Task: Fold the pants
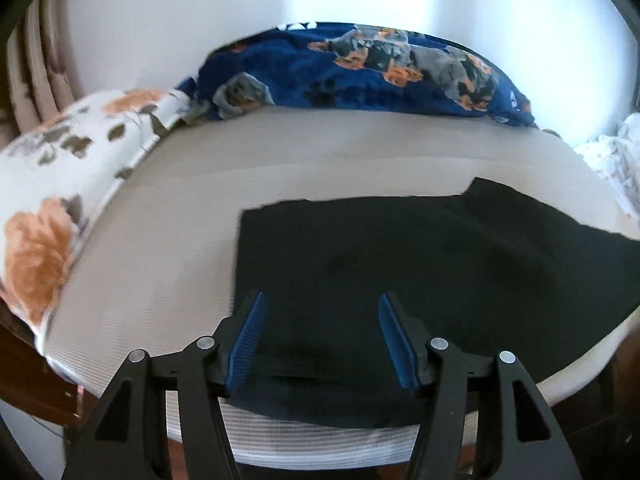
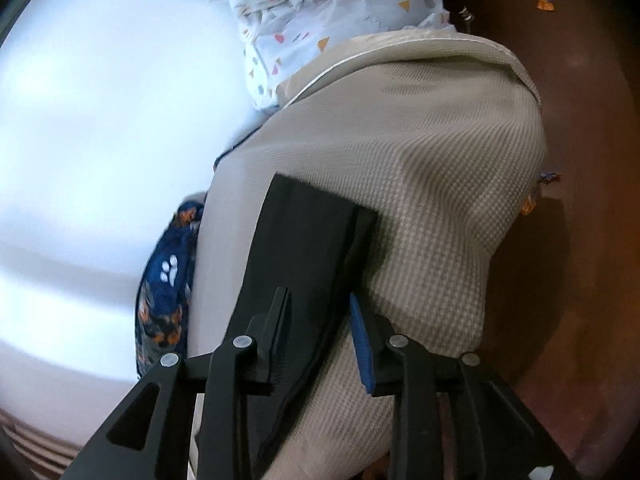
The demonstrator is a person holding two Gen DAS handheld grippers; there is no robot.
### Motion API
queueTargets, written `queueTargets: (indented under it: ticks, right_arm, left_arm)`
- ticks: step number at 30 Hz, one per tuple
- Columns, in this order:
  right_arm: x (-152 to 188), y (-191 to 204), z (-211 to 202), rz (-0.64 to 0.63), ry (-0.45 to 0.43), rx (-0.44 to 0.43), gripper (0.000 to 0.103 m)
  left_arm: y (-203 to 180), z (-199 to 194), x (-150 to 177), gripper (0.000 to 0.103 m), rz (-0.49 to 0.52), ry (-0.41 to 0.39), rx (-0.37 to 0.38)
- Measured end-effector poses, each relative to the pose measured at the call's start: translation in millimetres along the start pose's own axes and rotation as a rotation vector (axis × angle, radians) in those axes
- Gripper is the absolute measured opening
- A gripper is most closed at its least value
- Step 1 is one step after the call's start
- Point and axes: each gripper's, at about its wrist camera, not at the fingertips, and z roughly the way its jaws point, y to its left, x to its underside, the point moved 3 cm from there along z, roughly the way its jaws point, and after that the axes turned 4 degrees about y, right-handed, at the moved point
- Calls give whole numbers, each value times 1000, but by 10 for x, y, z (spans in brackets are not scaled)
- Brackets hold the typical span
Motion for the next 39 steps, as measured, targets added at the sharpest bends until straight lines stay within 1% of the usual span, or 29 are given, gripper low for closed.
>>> queueTargets:
  ticks: [2,4,6,8,10,12,16,19,20,21,22,23,26,27,28,29,31,32,35,39]
  right_arm:
    - [-15,-39,-17,37,-16,-15,29]
    - [11,-55,-10,75,-35,-39,30]
    - [72,-31,28,59,-11,-47,31]
    - [137,23,55,35,16,-49,33]
    - [211,67,115,35,66,-94,37]
    - [217,89,143,17,56,-92,37]
    - [166,114,208,28,46,-106,37]
    - [130,190,250,-12,38,-71,36]
    - [119,215,257,-28,28,-43,31]
    - [113,223,256,-46,19,-16,20]
    - [115,248,279,-86,8,49,11]
    - [113,263,304,-114,6,94,7]
    - [133,308,329,-130,46,65,7]
    - [151,359,295,-142,38,47,7]
    - [171,417,260,-158,28,33,7]
    - [218,520,218,-189,19,22,7]
    - [335,701,188,-254,22,21,7]
    - [431,849,182,-303,29,16,7]
    - [721,1204,219,-422,48,29,7]
    - [1173,1512,380,-524,111,27,7]
  left_arm:
    - [-17,66,21,62,-18,20,30]
    - [-11,129,44,63,-31,47,38]
    - [20,183,69,63,-52,66,57]
    - [45,220,93,63,-67,75,58]
    - [84,263,120,63,-83,90,63]
    - [105,303,143,63,-99,106,71]
    - [92,282,150,63,-82,92,60]
    - [89,284,156,63,-74,85,54]
    - [90,288,160,64,-74,85,52]
    - [91,292,166,64,-73,86,50]
    - [81,291,163,64,-68,83,40]
    - [81,283,162,64,-66,77,28]
    - [88,235,144,71,-54,54,-25]
    - [95,217,132,75,-50,46,-43]
    - [98,178,113,78,-45,31,-81]
    - [94,148,97,79,-39,18,-107]
    - [88,103,72,86,-28,3,-141]
    - [73,80,58,87,-21,-1,-158]
    - [35,40,46,90,-7,-6,-156]
    - [24,34,53,91,-8,12,-154]
